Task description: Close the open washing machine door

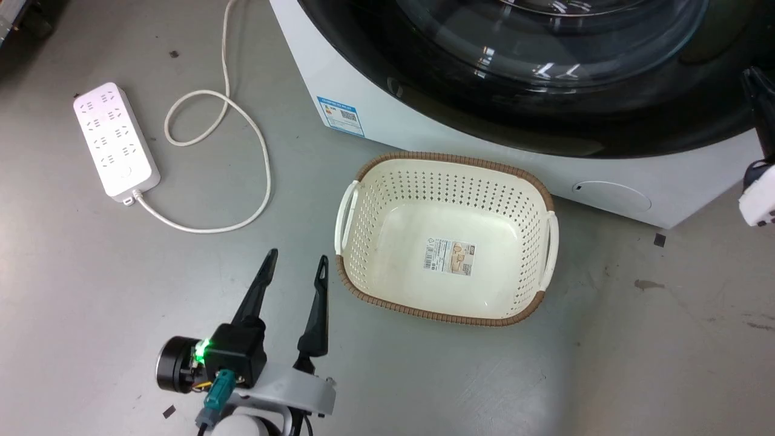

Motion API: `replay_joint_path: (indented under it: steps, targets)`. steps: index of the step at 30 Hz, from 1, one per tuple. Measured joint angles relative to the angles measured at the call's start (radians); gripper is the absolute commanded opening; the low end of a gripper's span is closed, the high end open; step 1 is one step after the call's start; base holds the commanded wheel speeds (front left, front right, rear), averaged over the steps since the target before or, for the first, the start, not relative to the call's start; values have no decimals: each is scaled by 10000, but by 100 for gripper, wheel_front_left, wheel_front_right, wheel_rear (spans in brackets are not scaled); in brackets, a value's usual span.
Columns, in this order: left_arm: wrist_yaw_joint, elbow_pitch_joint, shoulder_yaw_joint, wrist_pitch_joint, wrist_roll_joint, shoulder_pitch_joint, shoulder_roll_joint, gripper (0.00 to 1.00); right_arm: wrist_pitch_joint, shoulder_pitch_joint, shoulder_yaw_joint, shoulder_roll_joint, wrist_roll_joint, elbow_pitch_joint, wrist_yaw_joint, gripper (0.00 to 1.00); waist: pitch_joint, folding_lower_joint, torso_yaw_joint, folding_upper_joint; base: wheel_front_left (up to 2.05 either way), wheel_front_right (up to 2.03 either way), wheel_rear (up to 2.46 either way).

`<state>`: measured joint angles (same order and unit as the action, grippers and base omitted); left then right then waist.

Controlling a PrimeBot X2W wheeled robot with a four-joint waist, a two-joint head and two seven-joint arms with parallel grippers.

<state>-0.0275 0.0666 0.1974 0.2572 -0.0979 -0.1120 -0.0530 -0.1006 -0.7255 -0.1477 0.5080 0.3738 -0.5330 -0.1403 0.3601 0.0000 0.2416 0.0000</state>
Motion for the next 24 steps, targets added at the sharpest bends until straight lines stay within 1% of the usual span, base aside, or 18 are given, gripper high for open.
replay_joint_path:
  steps: [1,7,12,13,14,18,19,21,22,23,24]
  targets:
    - [-2,0,0,2,-2,-77,6,100,27,-135,125,-209,-19,-301,-15,0,32,0,-44,1,0,0,0]
    - [0,17,-121,0,2,-170,12,100,-100,-253,117,-399,-123,-721,-15,0,-77,0,-110,0,0,0,0]
    - [44,119,-286,2,71,-126,13,100,-828,-24,-4,-518,-90,-734,42,0,-652,0,-234,0,0,0,0]
    - [67,140,-305,2,71,-91,13,100,-1001,135,-17,-543,-117,-665,81,40,-793,0,-269,0,0,0,0]
    - [105,176,-337,2,71,-44,13,100,-1126,347,-50,-591,-128,-598,86,100,-941,0,-306,0,0,0,0]
    - [196,332,-460,0,69,257,21,100,-1404,1533,-27,-970,-150,-105,86,100,-1618,-1,-482,0,0,0,0]
    - [224,384,-489,0,67,336,19,100,-1434,1884,96,-1112,-150,113,86,100,-1800,-1,-528,0,0,0,0]
    - [307,460,-546,0,63,500,21,100,-1496,2629,660,-1478,-136,671,88,100,-2175,-2,-628,1,0,0,0]
    - [307,460,-546,0,63,500,21,100,-1496,2629,660,-1478,-136,671,88,100,-2175,-2,-628,1,0,0,0]
    - [324,481,-612,0,-15,651,23,100,-1524,3406,1014,-1756,-422,1363,88,100,-2535,-3,-743,0,0,0,0]
    - [385,493,-633,2,-33,731,21,100,-1526,3810,1166,-1904,-671,1722,88,100,-2700,-3,-806,0,0,0,0]
